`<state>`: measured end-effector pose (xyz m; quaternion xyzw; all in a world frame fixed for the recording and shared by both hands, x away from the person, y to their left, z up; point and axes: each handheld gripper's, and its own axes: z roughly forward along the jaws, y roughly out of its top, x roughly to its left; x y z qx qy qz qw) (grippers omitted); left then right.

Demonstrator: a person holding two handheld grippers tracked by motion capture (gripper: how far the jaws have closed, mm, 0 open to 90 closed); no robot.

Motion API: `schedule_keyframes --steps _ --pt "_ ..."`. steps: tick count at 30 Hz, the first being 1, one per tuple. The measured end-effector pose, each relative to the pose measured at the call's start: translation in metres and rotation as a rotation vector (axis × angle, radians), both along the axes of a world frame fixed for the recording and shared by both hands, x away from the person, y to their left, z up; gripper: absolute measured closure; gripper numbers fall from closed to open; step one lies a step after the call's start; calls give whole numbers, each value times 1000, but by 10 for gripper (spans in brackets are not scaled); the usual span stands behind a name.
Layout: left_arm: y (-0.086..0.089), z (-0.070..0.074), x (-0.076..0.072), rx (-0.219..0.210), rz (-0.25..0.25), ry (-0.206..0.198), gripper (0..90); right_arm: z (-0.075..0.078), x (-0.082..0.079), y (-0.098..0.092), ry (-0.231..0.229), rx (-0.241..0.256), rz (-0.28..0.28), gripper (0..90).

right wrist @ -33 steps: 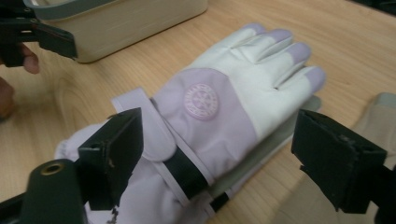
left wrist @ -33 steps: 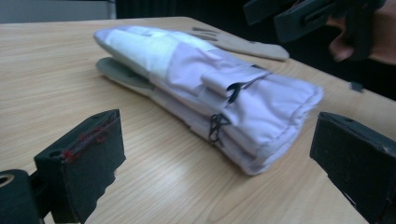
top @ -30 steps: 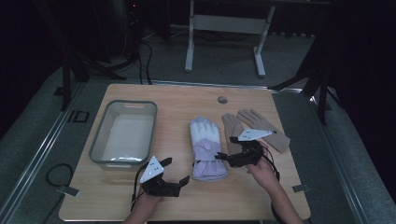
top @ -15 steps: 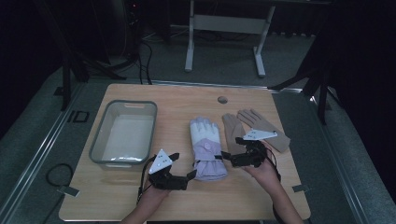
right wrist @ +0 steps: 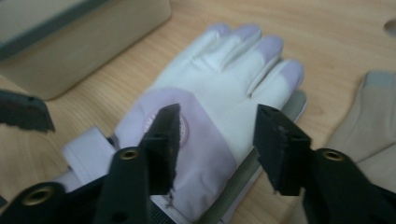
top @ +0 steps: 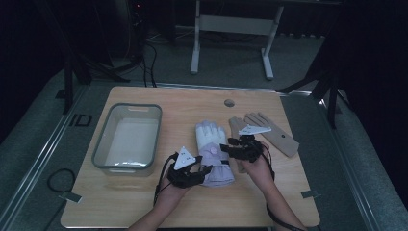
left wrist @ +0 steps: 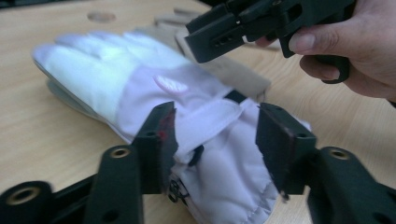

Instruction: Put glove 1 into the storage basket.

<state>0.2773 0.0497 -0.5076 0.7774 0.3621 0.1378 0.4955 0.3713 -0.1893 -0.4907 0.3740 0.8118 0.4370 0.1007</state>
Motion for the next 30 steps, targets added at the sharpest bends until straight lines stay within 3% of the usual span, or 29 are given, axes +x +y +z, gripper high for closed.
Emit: schedule_keyframes --steps 1,2,5,6,10,12,14,15,16,17,19,20,21,24,27,30 --pt "0 0 0 0 0 0 507 0 0 0 0 0 0 491" --pt "-5 -5 1 32 6 19 507 -4 1 1 11 1 -6 486" --pt "-7 -11 2 66 27 33 512 -16 5 -2 84 12 -42 447" --pt "-8 -13 2 87 34 32 514 -19 5 -3 99 18 -46 445" --pt "-8 -16 4 106 27 46 536 -33 3 -9 199 56 -39 437" --pt "-10 -17 5 129 12 45 529 -38 1 -8 206 36 -53 421" --pt "-11 -17 5 144 28 44 496 -42 4 -8 242 26 -67 401" --pt "-11 -17 7 152 35 75 441 -44 6 -8 258 16 -71 396" --pt "-8 -18 8 117 32 121 396 -47 8 -7 271 -5 -75 386" --pt "-6 -19 7 103 32 141 393 -51 10 -8 298 -2 -70 377" --pt "-5 -20 6 101 31 149 370 -53 12 -9 323 17 -62 375" --pt "-2 -23 3 93 32 174 370 -54 13 -10 339 28 -59 385" --pt "-1 -24 2 91 35 185 350 -56 14 -10 370 51 -14 507" --pt "2 -26 1 45 29 262 325 -54 13 -7 375 41 18 649" --pt "4 -27 -3 34 36 298 315 -49 7 -1 318 -25 16 737" --pt "5 -28 -3 29 40 321 310 -45 0 7 258 -88 -5 767"
